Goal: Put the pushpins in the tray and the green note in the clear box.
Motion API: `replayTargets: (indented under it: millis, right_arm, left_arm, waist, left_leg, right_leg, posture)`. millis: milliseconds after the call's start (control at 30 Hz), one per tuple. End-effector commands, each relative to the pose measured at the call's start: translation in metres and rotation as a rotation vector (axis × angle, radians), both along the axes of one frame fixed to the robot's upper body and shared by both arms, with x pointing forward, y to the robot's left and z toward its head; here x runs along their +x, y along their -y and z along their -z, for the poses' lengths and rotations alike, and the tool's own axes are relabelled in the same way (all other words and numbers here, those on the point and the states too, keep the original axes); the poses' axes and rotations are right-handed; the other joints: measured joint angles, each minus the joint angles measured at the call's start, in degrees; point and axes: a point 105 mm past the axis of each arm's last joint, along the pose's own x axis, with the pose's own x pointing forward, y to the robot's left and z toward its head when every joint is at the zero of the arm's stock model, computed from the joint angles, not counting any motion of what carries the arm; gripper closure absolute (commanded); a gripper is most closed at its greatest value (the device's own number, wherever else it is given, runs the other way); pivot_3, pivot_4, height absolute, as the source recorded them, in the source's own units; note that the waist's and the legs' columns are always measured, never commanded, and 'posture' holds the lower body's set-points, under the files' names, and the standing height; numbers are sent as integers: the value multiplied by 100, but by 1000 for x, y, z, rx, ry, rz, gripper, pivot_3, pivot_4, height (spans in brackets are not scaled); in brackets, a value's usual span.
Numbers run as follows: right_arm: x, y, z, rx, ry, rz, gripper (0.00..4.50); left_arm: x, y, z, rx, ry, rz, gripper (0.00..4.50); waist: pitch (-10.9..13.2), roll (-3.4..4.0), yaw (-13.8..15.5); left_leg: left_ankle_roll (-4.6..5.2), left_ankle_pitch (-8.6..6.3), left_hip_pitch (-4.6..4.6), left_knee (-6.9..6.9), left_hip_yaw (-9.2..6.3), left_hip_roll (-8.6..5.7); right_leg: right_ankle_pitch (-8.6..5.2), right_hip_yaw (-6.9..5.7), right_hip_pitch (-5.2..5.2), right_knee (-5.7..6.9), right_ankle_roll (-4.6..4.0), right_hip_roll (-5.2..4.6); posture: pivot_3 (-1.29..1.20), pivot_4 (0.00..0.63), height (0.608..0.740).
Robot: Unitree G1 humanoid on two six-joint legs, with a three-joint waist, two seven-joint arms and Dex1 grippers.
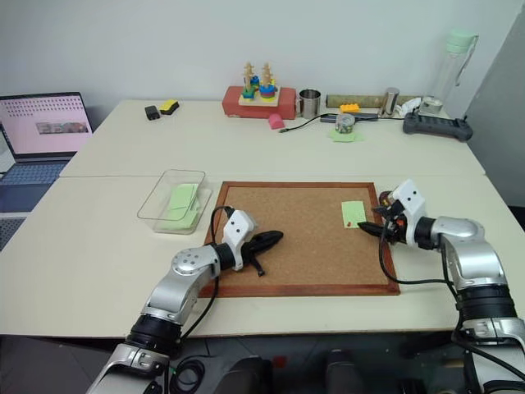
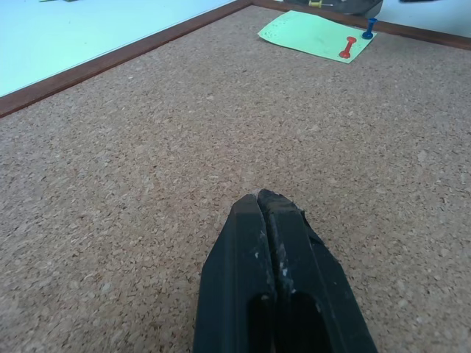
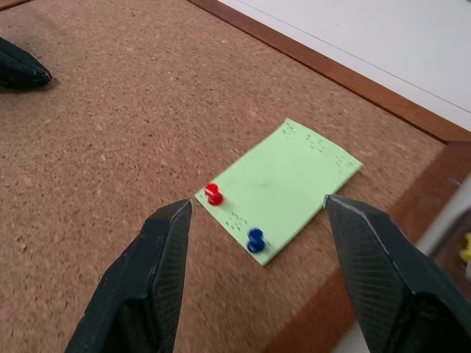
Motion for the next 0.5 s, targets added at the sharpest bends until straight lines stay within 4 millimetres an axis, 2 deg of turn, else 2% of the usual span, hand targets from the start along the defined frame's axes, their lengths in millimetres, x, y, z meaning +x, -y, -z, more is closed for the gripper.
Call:
replayTargets:
  millis: [33,167,300,500]
  right_arm:
    - [7,-2,-3,-8,37,-2,1504]
    - [9,-2,0,-7,33,-3,1504]
    - [10,0,1,-2,35,0,1933]
    - [9,4,4,-5,30,4,3266]
  left_arm:
    - [-6,4,18,28,-66,11,4500]
    - [-6,3,19,28,-67,7,4500]
    - [-7,2,20,29,-70,5,4500]
    - [-7,2,21,31,-72,5,4500]
  waist:
    - [0,0,6]
    - [0,0,4]
    - [0,0,2]
    - [0,0,-1]
  left_leg:
    - [0,0,0,-1,0,0]
    - [0,0,1,-1,1,0]
    - [0,0,1,-1,1,0]
    - [0,0,1,-1,1,0]
  right_leg:
    - [0,0,0,-1,0,-1]
    - [0,0,0,0,0,-3]
    - [0,0,0,0,0,-3]
    - [0,0,0,0,0,-3]
  posture:
    - [0,150,740]
    - [0,150,740]
    - [0,150,740]
    - [0,150,740]
